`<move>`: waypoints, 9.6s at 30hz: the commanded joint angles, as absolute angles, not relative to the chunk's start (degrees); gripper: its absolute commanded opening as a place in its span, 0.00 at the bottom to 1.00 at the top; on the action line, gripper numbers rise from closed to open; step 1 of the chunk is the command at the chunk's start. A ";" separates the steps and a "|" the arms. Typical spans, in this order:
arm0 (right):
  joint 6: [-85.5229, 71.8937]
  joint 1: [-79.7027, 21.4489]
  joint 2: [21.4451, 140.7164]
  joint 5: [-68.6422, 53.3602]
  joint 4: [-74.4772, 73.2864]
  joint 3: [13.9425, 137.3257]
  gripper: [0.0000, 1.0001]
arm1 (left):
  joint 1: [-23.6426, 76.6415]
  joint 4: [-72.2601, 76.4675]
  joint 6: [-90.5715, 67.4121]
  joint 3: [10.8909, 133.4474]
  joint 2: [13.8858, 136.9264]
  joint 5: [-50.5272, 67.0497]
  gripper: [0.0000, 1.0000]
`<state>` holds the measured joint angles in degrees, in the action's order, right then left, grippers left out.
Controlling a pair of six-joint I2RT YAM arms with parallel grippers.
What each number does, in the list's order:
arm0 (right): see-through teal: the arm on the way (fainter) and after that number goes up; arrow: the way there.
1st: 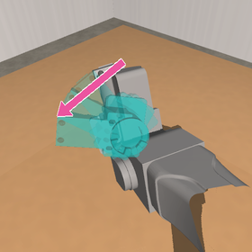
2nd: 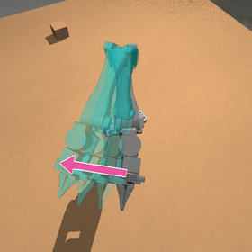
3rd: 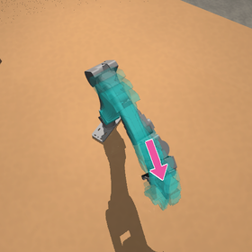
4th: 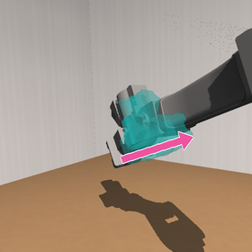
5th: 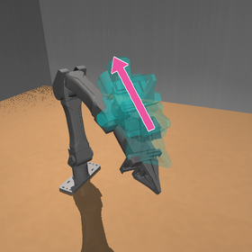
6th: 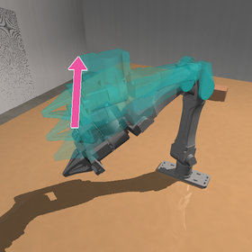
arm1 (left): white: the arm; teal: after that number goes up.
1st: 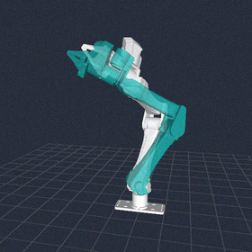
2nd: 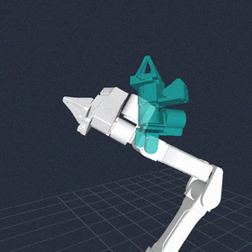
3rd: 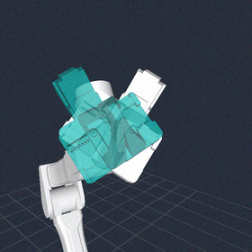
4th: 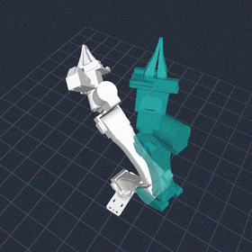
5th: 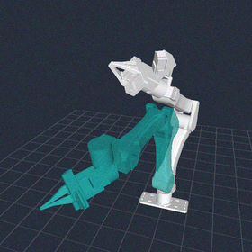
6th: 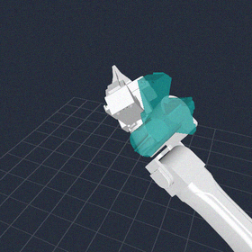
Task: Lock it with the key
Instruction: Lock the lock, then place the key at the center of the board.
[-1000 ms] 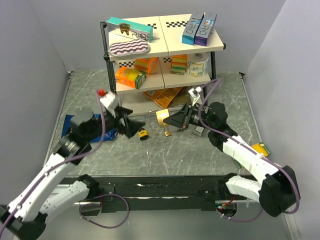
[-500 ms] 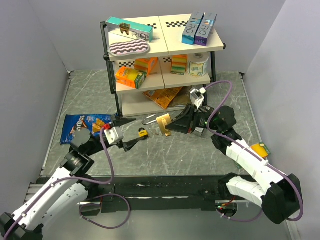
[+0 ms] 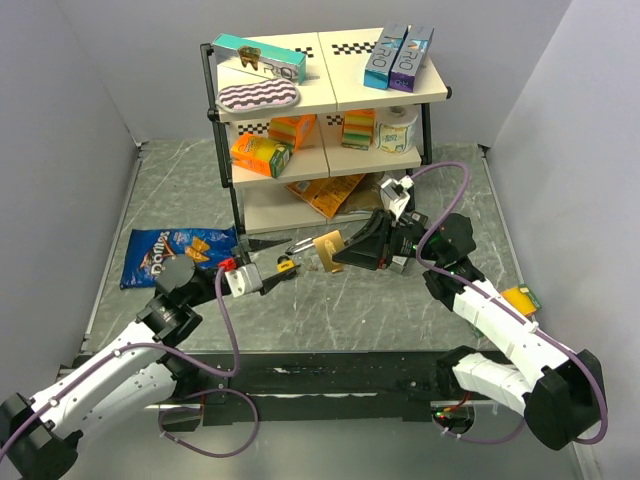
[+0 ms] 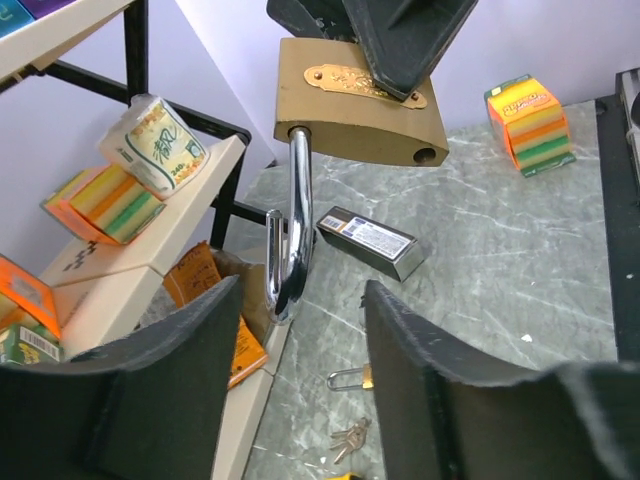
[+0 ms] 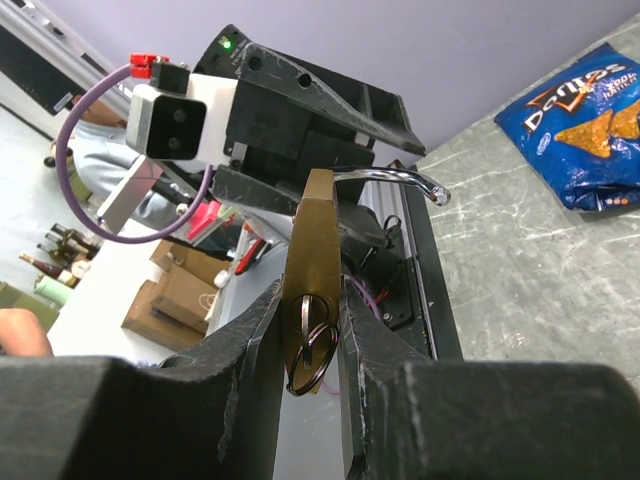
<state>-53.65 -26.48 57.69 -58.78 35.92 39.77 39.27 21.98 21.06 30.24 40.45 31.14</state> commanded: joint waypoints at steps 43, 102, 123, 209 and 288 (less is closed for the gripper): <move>-53.09 -27.95 56.86 -58.18 45.53 43.15 0.00 | 41.92 18.11 15.74 35.24 43.68 29.71 0.32; 16.18 -29.09 52.03 -72.69 -23.57 57.75 0.84 | 42.80 -10.80 -6.33 57.13 52.91 52.04 0.01; 16.44 -35.24 53.96 -70.93 -21.71 56.78 0.23 | 43.42 -5.80 -8.53 55.02 52.21 50.63 0.01; 19.51 -28.83 53.70 -66.27 -32.52 56.78 0.56 | 40.17 -9.15 3.16 46.06 50.54 51.42 0.01; 30.67 -14.06 95.63 -34.88 -39.81 55.37 0.03 | 36.74 -12.83 -2.28 42.89 54.23 46.05 0.01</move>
